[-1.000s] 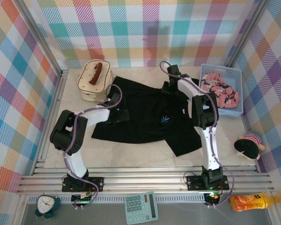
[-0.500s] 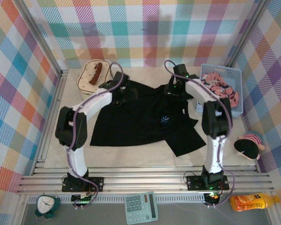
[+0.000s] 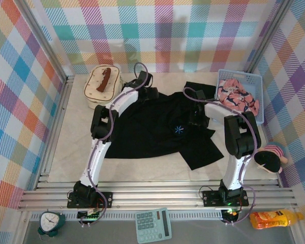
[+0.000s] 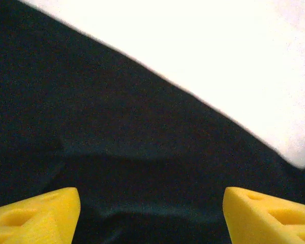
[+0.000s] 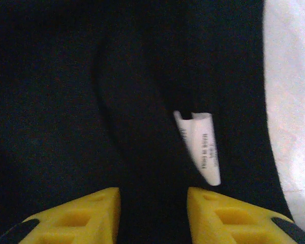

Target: Fold and stack the mixed laundry pile

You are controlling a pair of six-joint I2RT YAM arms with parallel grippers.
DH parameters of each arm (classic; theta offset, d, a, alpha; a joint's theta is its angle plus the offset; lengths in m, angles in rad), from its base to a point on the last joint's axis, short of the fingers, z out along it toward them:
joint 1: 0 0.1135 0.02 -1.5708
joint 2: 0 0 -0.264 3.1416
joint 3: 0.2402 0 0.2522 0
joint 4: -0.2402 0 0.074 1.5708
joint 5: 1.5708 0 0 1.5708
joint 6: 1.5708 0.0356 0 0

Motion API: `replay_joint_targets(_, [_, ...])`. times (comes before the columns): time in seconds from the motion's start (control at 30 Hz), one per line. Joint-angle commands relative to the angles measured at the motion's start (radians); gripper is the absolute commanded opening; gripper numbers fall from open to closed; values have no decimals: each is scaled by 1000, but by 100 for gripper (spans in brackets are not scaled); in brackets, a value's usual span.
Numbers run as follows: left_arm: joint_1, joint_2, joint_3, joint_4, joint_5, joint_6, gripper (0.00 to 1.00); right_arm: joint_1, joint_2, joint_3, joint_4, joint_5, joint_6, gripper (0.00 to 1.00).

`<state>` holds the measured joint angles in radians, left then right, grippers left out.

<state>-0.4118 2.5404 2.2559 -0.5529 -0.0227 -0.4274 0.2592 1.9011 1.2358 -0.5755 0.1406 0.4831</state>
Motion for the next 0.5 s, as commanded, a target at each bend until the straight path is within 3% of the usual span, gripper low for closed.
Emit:
replay_joint_targets(0.0, [47,118,78,-114,-41,-75,74,-55,-35,-87,-36,9,71,40])
replay_joint_targets(0.23, [130,272,393,-226,-25,-118,72,-115,-140,-198,-70,-3,89,42])
replay_joint_targets(0.47, [147,169,376,-256,81,-51,78,-84,-231,-97,-83,-93,30,59])
